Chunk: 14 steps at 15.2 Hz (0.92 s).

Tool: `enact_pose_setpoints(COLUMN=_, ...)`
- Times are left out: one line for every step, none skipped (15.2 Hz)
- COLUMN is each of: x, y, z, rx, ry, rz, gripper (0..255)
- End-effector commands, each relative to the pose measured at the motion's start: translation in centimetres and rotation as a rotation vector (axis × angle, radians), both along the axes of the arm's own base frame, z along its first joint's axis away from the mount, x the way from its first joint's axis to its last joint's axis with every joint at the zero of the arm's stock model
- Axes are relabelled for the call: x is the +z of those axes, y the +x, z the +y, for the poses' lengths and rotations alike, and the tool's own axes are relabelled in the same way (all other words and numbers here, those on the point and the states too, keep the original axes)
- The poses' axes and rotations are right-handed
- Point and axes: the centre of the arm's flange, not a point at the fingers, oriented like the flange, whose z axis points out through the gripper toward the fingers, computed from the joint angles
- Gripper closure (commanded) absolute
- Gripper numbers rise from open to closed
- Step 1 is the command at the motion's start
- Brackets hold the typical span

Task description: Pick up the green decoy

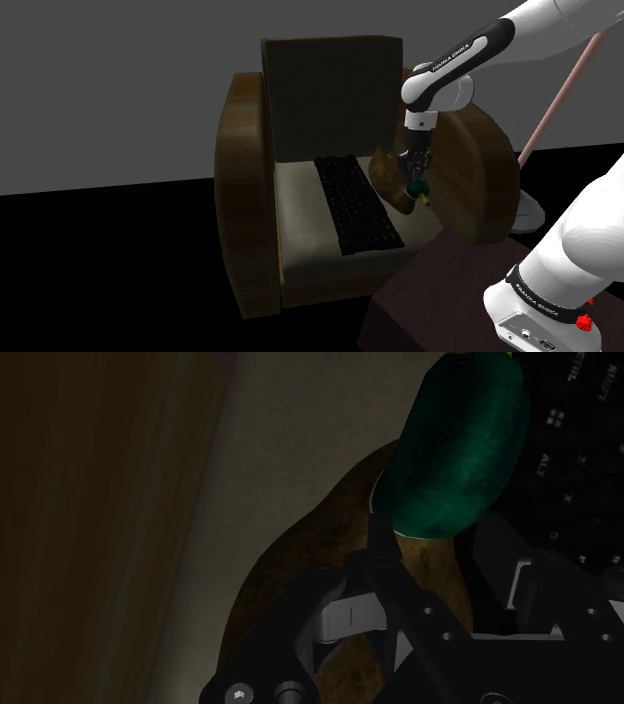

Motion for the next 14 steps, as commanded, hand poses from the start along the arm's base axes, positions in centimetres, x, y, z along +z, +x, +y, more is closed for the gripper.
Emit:
enact_pose_setpoints(x=1.1, y=0.1, z=0.1, rx=0.0, ry=0.0, rz=0.0, gripper=255)
enact_pose_setpoints(x=1.6, y=0.1, z=0.1, rx=0.0, ry=0.0, rz=0.0, gripper=255)
enact_pose_setpoints(x=2.1, y=0.1, z=0.1, rx=0.0, ry=0.0, rz=0.0, gripper=255)
enact_pose_setpoints(x=2.7, y=0.1, z=0.1, rx=0.0, ry=0.0, rz=0.0, gripper=255)
enact_pose_setpoints(x=3.2, y=0.1, z=0.1, rx=0.0, ry=0.0, rz=0.0, gripper=255)
enact_pose_setpoints(x=3.7, y=0.1, z=0.1, rx=0.0, ry=0.0, rz=0.0, gripper=255)
enact_pose_setpoints(x=4.3, y=0.1, z=0.1, rx=0.0, ry=0.0, rz=0.0, gripper=255)
enact_pose_setpoints(x=4.8, y=0.1, z=0.1, rx=0.0, ry=0.0, rz=0.0, gripper=255)
enact_pose_setpoints(x=5.3, y=0.1, z=0.1, rx=0.0, ry=0.0, rz=0.0, gripper=255)
enact_pose_setpoints(x=5.8, y=0.1, z=0.1, rx=0.0, ry=0.0, rz=0.0, gripper=255)
enact_pose_setpoints(x=6.4, y=0.1, z=0.1, rx=0.0, ry=0.0, rz=0.0, gripper=255)
enact_pose_setpoints(x=6.9, y=0.1, z=0.1, rx=0.0, ry=0.0, rz=0.0, gripper=255)
enact_pose_setpoints(x=7.0, y=0.1, z=0.1, rx=0.0, ry=0.0, rz=0.0, gripper=255)
enact_pose_setpoints(x=7.0, y=0.1, z=0.1, rx=0.0, ry=0.0, rz=0.0, gripper=255)
